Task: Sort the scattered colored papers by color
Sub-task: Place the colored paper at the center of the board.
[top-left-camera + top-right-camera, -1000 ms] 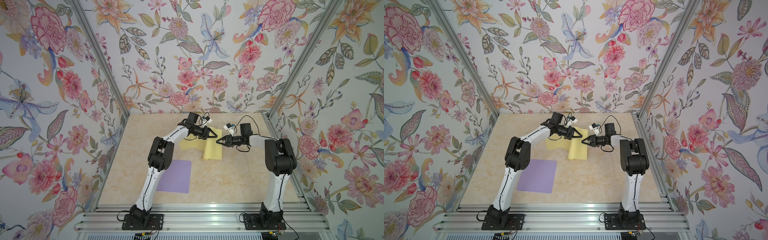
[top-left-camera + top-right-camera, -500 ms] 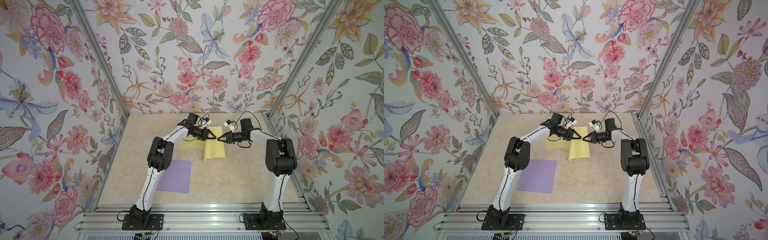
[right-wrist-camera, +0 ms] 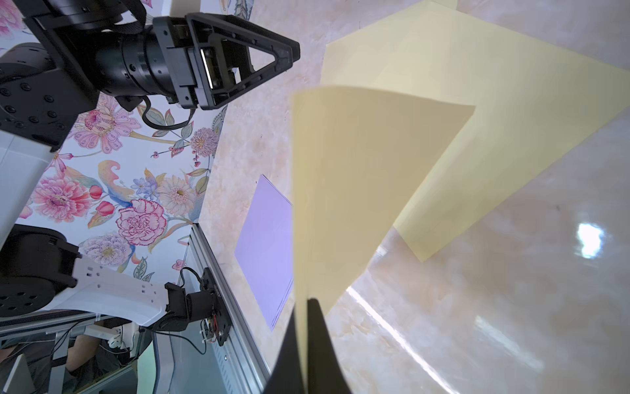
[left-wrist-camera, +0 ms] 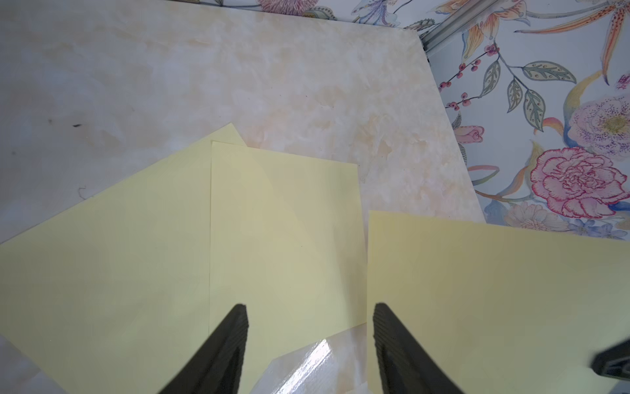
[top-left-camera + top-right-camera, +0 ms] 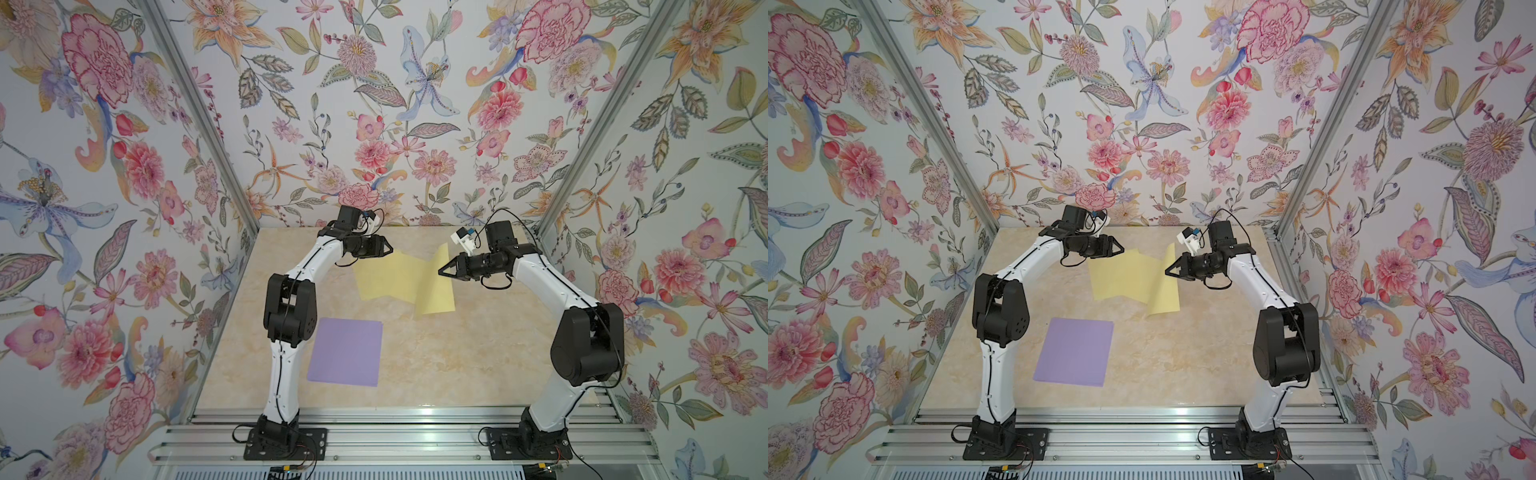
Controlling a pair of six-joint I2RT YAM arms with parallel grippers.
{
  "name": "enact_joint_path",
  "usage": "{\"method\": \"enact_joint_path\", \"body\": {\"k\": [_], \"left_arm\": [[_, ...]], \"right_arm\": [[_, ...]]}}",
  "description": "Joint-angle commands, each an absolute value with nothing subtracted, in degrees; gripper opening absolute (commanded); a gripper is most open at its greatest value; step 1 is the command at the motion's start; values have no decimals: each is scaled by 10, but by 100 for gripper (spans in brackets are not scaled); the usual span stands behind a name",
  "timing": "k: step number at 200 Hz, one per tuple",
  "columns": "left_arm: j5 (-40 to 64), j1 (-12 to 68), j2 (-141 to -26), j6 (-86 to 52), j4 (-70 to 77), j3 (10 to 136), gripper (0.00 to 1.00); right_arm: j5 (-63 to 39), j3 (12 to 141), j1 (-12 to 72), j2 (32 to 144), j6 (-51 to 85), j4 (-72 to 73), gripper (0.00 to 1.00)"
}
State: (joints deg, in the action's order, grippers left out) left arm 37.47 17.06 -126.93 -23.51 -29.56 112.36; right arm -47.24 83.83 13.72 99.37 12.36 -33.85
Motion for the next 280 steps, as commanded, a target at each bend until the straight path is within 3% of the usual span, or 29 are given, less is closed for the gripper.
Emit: {"method": "enact_joint_path", "body": {"k": [1, 55, 113, 149, 280], "left_arm": [[325, 179, -1247, -208, -311, 1086, 62], [287, 179, -1236, -204, -311, 1049, 62], [219, 180, -1216, -214, -311, 1034, 64], [208, 180, -1212, -219, -311, 1033, 66], [221, 178, -1172, -245, -313, 1022, 66]], "right_arm": [[-430, 802, 177, 929, 206, -333, 0], [-385, 730, 230, 815, 269, -324, 0], [-347, 531, 236, 732, 310, -292, 0], [-329, 476, 230, 734, 300, -297, 0], [-302, 459, 220, 840, 229, -301, 0]]}}
